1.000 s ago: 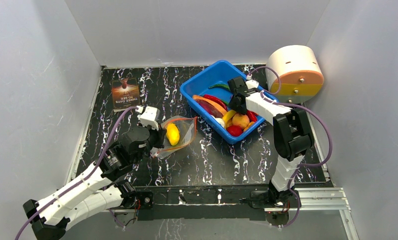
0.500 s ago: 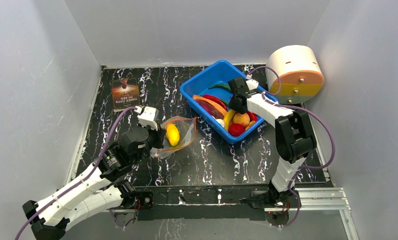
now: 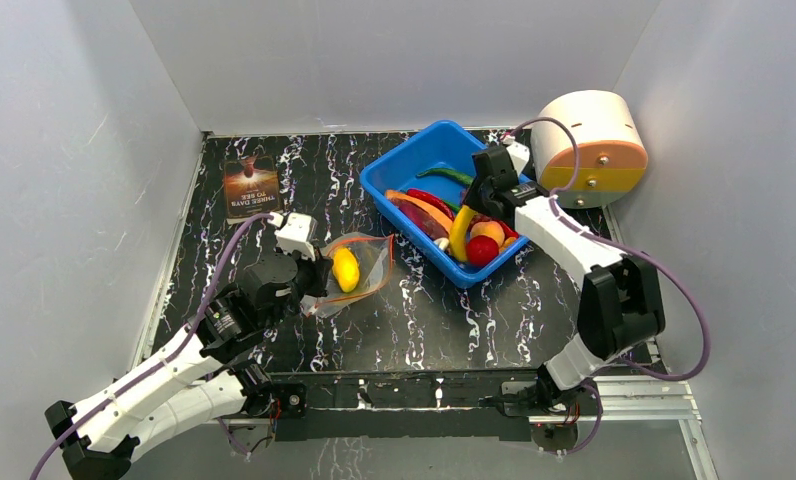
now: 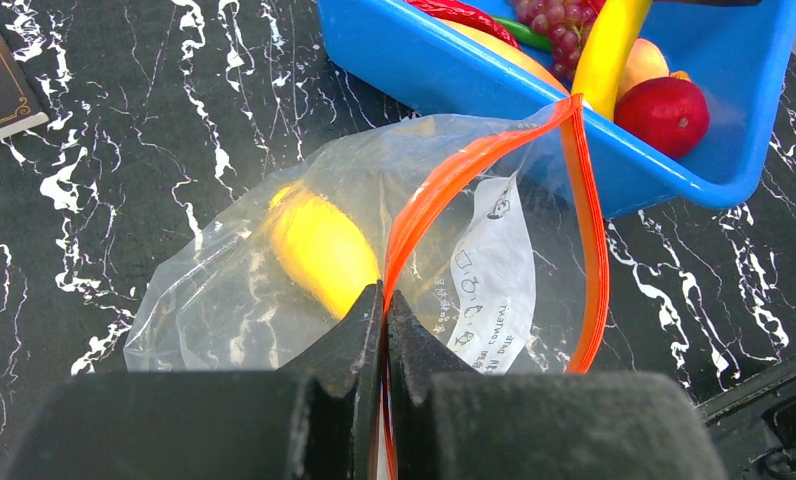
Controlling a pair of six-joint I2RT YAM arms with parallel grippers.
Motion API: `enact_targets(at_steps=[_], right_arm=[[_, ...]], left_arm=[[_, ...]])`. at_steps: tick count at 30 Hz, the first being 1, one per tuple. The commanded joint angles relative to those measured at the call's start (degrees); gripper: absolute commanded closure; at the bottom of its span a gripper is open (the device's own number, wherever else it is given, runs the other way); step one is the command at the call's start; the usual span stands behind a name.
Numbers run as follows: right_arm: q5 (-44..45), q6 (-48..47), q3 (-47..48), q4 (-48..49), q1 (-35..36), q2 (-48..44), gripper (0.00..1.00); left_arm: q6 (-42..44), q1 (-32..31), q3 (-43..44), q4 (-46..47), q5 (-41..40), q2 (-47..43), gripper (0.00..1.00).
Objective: Place the food in the zip-top bag and seal the zipper
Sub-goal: Pick up the fake fruit from the bin.
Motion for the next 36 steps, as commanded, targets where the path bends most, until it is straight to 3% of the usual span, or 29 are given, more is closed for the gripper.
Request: enact_targets(at_steps=[1,16,26,36], right_arm=[[0.16,-3.67,-0.58,3.98,0.01,-6.46,0.78],[-7.06,-10.84,-1.28,6.60,0.16,-18.19,0.78],[-22.00,-8.83,-2.73,10.62,0.81,-25.44,0.79],[-38.91,-8.16,-6.76,24.06,3.09,-32.32,0.78]], left_arm=[[-0.86,0.29,1.61,0.63,0.32,-0.55,1.00],[-1.14,0.25,1.92,2.48,0.92,1.91,1.00],[-2.68,0.28,1.45,3.61,2.18,1.92,1.00],[-4.37,0.32,0.84,5.59,3.72,3.08,1.00]])
